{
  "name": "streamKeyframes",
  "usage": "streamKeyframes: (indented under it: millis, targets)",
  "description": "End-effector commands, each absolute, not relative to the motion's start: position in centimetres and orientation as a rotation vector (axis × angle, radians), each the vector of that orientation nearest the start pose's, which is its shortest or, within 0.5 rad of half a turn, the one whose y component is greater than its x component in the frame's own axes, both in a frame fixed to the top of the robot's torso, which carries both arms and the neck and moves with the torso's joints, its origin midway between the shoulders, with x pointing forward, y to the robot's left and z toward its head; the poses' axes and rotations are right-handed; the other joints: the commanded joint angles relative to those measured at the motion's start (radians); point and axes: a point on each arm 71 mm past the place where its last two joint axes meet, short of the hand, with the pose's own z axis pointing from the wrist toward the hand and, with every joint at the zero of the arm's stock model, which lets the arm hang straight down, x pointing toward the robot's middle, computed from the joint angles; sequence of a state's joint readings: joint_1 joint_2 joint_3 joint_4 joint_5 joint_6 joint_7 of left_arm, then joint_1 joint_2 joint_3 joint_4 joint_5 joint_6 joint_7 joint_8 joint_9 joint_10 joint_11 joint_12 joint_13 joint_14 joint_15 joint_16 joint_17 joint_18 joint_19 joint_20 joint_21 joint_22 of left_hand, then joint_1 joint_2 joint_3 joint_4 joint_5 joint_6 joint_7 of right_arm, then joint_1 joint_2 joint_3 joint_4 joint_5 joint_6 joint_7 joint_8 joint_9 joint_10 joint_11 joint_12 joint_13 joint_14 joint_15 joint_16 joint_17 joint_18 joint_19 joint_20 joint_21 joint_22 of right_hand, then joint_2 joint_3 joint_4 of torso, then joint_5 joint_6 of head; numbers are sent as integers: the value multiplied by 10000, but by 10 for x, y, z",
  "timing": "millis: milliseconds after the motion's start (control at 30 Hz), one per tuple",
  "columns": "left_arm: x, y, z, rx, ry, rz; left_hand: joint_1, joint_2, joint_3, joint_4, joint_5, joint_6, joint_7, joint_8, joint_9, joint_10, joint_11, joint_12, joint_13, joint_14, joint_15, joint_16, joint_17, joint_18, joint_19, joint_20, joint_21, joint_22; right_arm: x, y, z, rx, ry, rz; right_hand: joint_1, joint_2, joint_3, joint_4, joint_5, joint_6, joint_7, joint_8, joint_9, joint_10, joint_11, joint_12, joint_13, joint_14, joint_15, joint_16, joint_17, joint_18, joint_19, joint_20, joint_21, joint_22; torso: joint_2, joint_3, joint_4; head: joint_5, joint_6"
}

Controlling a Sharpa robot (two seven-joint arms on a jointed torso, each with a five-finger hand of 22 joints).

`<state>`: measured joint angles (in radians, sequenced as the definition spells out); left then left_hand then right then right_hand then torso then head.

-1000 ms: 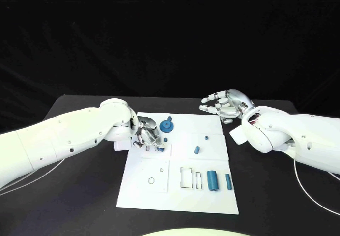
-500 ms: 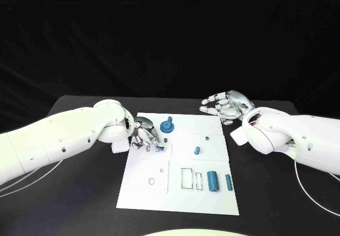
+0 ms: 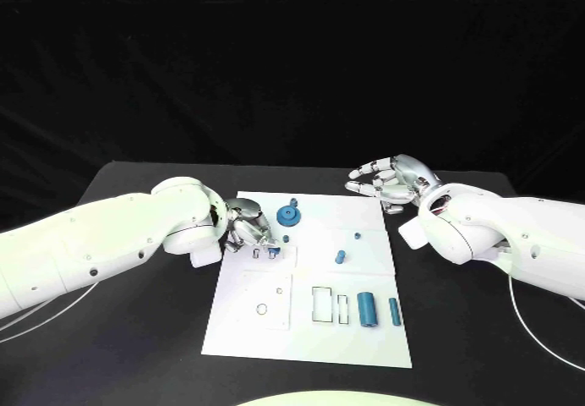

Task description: Assemble the parts on the task board

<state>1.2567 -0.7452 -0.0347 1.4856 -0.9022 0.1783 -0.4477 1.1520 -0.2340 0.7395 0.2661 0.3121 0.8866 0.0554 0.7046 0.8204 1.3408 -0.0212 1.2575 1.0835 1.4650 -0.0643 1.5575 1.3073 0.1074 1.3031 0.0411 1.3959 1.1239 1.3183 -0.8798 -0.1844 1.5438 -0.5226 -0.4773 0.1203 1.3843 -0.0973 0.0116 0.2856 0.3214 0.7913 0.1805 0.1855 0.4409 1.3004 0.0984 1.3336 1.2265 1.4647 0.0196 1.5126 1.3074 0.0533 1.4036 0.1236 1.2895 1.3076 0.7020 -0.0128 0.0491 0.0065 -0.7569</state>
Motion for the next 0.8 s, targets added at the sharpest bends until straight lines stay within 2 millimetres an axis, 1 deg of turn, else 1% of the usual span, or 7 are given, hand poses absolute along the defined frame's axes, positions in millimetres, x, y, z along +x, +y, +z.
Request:
streamKeyframes:
  millis: [33, 133, 200, 333, 467, 533, 800]
  targets:
    - [487, 169, -196, -1434, 22224, -6222, -25, -48, 2139, -2220, 82, 125, -7, 11, 13, 107, 11, 69, 50, 995, -86, 33, 2421, -180, 106, -4, 70, 97, 488, -227, -176, 6462, 16255, 10656, -89, 10, 2, 57, -12, 36, 3, 63, -14, -31, -30, -11, -4, 674, -5, -42, 1002, 205, -67, -2, -54, 465, -14, 5, 0, 30, -28]
    - [484, 169, -197, -1263, 21878, -6067, -36, -73, 2147, -2241, 159, 167, -19, 4, 22, 155, -1, 95, 96, 994, -97, 31, 2418, -197, 164, -14, 111, 185, 488, -227, -176, 6470, 16226, 10638, -94, 15, 3, 56, -5, 35, 3, 63, -15, -34, -30, -14, -8, 675, -6, -41, 1006, 204, -66, -2, -52, 466, -13, -2, -6, 40, -40]
    - [482, 168, -198, -1140, 21677, -5941, -43, -91, 2149, -2252, 193, 188, -25, -1, 27, 181, -7, 110, 123, 993, -102, 30, 2415, -205, 193, -19, 132, 231, 488, -228, -176, 6477, 16207, 10623, -94, 15, 3, 56, -5, 35, 3, 63, -15, -34, -30, -14, -8, 675, -6, -41, 1006, 204, -66, -2, -52, 466, -20, 4, -4, 38, -53]
    - [477, 168, -203, -1078, 21503, -5729, -57, -120, 2160, -2273, 275, 238, -41, -11, 35, 237, -22, 142, 179, 989, -115, 23, 2398, -223, 256, -30, 176, 326, 488, -229, -176, 6488, 16191, 10600, -103, 24, 5, 52, 17, 33, 2, 64, -18, -35, -31, -15, -11, 673, -6, -45, 997, 203, -64, -2, -50, 469, -16, -4, -8, 58, -78]
    - [473, 167, -209, -1192, 21470, -5575, -68, -130, 2169, -2277, 324, 264, -48, -16, 39, 260, -30, 150, 197, 988, -122, 20, 2393, -227, 270, -36, 188, 345, 488, -229, -176, 6491, 16186, 10585, -109, 30, 8, 49, 37, 31, 3, 64, -20, -31, -31, -11, -6, 674, -6, -44, 1002, 205, -67, -3, -58, 464, -3, -3, -14, 69, -84]
    - [472, 167, -212, -1214, 21486, -5520, -74, -136, 2172, -2279, 344, 274, -51, -18, 41, 275, -33, 162, 217, 989, -125, 21, 2395, -234, 292, -39, 203, 381, 488, -229, -176, 6491, 16186, 10578, -109, 30, 8, 49, 37, 31, 3, 64, -20, -31, -31, -11, -6, 674, -6, -44, 1002, 205, -67, -3, -58, 464, 4, -10, -21, 74, -97]
    - [468, 166, -218, -1203, 21589, -5368, -81, -145, 2181, -2284, 386, 293, -58, -22, 45, 293, -41, 171, 234, 988, -130, 19, 2390, -237, 306, -44, 213, 401, 488, -230, -177, 6494, 16190, 10561, -109, 30, 8, 49, 37, 31, 3, 64, -20, -31, -31, -11, -6, 674, -6, -44, 1002, 205, -67, -3, -58, 464, 14, -16, -19, 59, -129]
